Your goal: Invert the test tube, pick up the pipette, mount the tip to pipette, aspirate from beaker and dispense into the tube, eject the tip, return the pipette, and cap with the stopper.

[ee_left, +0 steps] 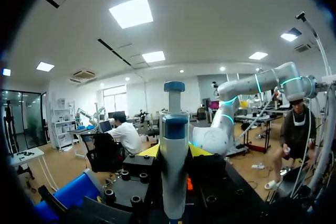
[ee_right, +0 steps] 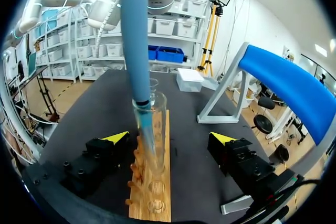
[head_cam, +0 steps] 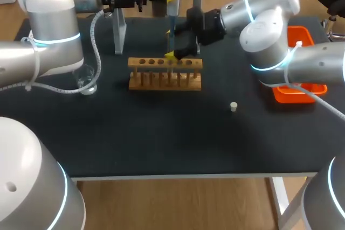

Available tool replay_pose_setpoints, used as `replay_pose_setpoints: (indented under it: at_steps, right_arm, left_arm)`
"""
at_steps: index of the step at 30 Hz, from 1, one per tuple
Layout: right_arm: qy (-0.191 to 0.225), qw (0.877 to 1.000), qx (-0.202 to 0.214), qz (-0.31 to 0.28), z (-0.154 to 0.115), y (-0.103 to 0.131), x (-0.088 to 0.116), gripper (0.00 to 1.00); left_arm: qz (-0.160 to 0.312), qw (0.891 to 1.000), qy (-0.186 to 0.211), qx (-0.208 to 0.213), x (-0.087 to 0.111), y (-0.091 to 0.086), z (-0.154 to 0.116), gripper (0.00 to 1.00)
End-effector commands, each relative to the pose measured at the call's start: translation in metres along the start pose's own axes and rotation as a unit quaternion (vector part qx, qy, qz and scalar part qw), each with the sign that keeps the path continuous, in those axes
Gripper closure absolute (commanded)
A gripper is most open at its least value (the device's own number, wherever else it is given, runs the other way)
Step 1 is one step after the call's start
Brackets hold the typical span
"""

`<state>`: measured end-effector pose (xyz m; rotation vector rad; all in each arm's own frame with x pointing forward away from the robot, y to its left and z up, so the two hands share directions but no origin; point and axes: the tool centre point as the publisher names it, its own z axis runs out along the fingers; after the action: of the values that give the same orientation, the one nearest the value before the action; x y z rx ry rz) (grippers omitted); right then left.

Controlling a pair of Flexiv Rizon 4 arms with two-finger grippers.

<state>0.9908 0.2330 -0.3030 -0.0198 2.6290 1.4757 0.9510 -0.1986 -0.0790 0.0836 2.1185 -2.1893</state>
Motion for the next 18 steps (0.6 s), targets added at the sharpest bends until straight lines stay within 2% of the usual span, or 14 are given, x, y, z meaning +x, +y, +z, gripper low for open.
replay_pose_setpoints:
  at_steps: [1, 10, 18]
  right_arm:
    - [0.0, 1.0, -0.006, -0.001, -0.019, -0.001, 0.003, 0.0]
    - [-0.011, 1.0, -0.022, -0.011, -0.051, -0.003, 0.005, 0.0]
    - [-0.029, 0.999, -0.045, -0.001, -0.09, -0.009, 0.004, 0.0]
  left_arm:
    - [0.0, 1.0, 0.001, 0.0, -0.001, 0.0, 0.0, 1.0]
    - [0.0, 1.0, 0.001, 0.0, -0.001, 0.0, 0.0, 1.0]
    - [0.0, 1.0, 0.001, 0.0, -0.001, 0.0, 0.0, 1.0]
